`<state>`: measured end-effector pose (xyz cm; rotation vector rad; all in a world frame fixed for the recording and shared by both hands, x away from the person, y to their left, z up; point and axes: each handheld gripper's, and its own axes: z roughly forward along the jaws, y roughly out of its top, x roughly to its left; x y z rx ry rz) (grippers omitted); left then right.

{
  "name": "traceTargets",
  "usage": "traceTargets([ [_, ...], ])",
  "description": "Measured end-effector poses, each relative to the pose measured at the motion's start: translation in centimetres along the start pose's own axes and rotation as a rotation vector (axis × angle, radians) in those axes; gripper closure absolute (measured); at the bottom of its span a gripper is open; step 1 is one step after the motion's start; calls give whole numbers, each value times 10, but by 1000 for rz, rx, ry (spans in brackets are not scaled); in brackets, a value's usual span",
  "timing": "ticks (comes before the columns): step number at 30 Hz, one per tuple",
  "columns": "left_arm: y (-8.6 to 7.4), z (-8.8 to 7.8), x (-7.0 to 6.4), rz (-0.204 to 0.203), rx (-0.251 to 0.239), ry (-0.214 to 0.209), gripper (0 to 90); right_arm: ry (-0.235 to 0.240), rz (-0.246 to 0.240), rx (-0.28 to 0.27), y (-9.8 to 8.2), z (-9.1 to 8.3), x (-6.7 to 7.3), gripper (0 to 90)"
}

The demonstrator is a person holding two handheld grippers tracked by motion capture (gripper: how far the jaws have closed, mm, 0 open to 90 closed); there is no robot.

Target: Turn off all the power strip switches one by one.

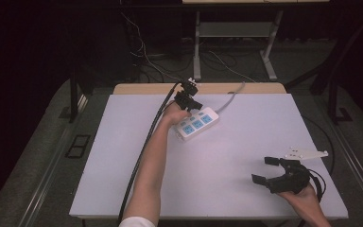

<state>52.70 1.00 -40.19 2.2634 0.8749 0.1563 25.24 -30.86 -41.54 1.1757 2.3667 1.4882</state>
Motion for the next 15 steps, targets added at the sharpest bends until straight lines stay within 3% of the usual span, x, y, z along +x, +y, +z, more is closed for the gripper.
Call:
traceTargets([
  [15, -9, 11, -1, -19, 19, -32, 893, -2, -2, 0, 0, 0, 0, 34],
])
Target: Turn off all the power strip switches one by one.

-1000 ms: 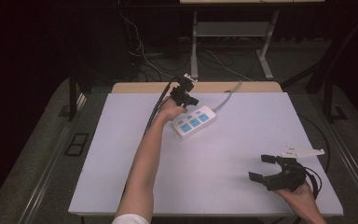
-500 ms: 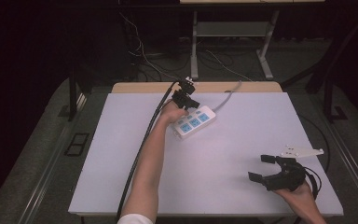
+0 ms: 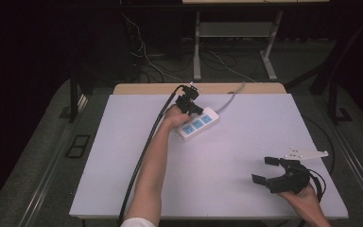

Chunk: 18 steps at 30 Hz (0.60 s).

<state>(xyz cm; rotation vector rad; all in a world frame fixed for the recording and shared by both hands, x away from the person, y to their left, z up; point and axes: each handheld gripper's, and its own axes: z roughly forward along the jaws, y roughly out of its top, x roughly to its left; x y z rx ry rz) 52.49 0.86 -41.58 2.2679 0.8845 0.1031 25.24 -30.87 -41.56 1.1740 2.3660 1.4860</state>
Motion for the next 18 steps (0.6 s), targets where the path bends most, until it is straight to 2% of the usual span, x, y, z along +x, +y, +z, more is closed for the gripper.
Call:
traceTargets([
  [3, 0, 0, 1, -14, -4, -8, 893, 1, 2, 0, 0, 0, 0, 34],
  [8, 0, 1, 0, -9, -2, 1, 893, 1, 3, -2, 0, 0, 0, 35],
  [12, 0, 1, 2, -47, -1, -9, 895, -1, 2, -2, -1, -1, 0, 34],
  [15, 1, 1, 1, -44, 10, -6, 896, 0, 2, -2, -1, -1, 0, 34],
  [18, 1, 1, 3, -67, 14, -26, 897, 1, 5, -2, 0, -1, 0, 34],
])
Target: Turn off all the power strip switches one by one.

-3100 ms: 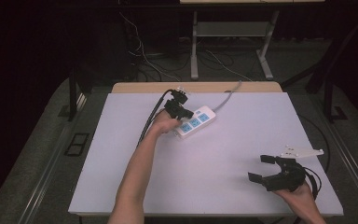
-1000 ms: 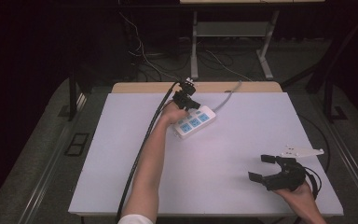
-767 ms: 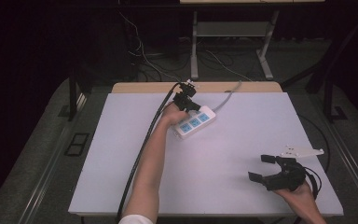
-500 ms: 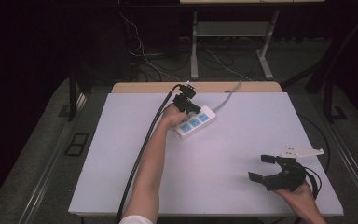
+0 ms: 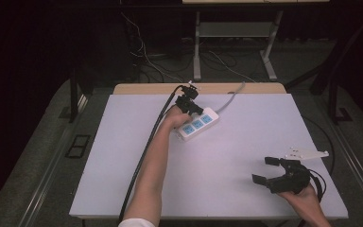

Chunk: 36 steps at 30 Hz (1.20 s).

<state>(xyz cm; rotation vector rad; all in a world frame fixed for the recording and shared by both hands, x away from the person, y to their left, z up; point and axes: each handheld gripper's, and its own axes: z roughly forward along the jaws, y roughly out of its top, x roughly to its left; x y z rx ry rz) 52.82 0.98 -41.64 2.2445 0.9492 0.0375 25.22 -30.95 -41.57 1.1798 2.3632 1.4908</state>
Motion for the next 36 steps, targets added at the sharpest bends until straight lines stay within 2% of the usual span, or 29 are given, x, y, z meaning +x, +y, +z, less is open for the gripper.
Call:
traceTargets([
  [1, 0, 0, 1, -1, 4, -9, 897, -1, -1, -1, 0, 0, 0, 34],
  [8, -1, 0, 0, 25, 18, 7, 898, -1, 1, -1, 0, 0, -1, 34],
  [11, -1, -1, 0, 18, 15, 2, 897, -2, 0, -3, 0, -1, 0, 34],
  [22, -1, -1, -2, 30, 13, 17, 896, -1, 0, -1, 0, -1, -1, 35],
  [27, -1, -1, -8, 79, 20, 56, 895, -2, 2, -4, 0, -1, -1, 34],
  [31, -1, -1, -8, 80, 18, 55, 895, -1, 0, -5, 0, -1, -1, 34],
  [32, -1, -1, -8, 77, 12, 53, 894, -1, 0, -6, 0, -1, 0, 34],
  [33, 0, -4, -8, 60, -17, 39, 894, -2, -1, -6, 0, -2, 0, 34],
  [36, 4, -11, -11, 67, -50, 37, 894, -1, 1, -8, 0, -2, 0, 34],
])
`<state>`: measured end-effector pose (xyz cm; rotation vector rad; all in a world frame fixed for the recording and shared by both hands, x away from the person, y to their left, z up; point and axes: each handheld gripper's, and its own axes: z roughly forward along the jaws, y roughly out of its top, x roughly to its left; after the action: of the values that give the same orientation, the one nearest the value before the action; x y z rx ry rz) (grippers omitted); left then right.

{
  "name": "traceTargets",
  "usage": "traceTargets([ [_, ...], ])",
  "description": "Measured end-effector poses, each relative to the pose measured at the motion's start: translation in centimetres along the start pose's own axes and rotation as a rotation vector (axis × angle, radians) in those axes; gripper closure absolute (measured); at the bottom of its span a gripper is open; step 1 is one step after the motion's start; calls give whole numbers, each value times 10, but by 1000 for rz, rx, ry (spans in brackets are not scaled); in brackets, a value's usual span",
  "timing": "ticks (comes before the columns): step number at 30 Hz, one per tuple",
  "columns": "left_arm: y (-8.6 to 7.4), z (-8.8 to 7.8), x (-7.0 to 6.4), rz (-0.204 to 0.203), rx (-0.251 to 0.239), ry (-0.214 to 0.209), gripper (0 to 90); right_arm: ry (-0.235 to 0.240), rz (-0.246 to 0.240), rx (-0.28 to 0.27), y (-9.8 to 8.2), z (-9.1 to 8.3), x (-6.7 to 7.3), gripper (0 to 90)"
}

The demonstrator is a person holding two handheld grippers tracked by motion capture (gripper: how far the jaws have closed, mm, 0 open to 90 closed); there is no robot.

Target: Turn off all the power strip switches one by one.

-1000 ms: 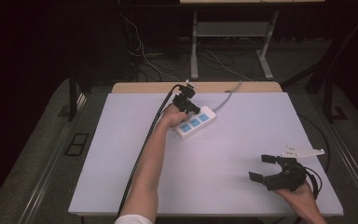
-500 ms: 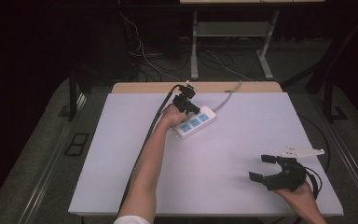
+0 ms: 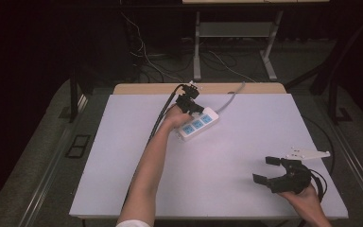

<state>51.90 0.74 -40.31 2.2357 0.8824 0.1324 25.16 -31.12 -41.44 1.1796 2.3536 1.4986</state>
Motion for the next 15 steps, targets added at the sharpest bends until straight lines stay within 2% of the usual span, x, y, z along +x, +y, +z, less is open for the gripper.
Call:
traceTargets([
  [2, 1, -6, -2, -1, -14, -7, 894, 0, 1, -1, 0, 0, 0, 34],
  [8, -3, -24, -12, 34, -38, -8, 893, 0, 1, -3, 1, 0, 0, 34],
  [15, -14, -51, -17, 35, -87, -8, 888, 1, 0, -9, 1, 0, 1, 34],
])
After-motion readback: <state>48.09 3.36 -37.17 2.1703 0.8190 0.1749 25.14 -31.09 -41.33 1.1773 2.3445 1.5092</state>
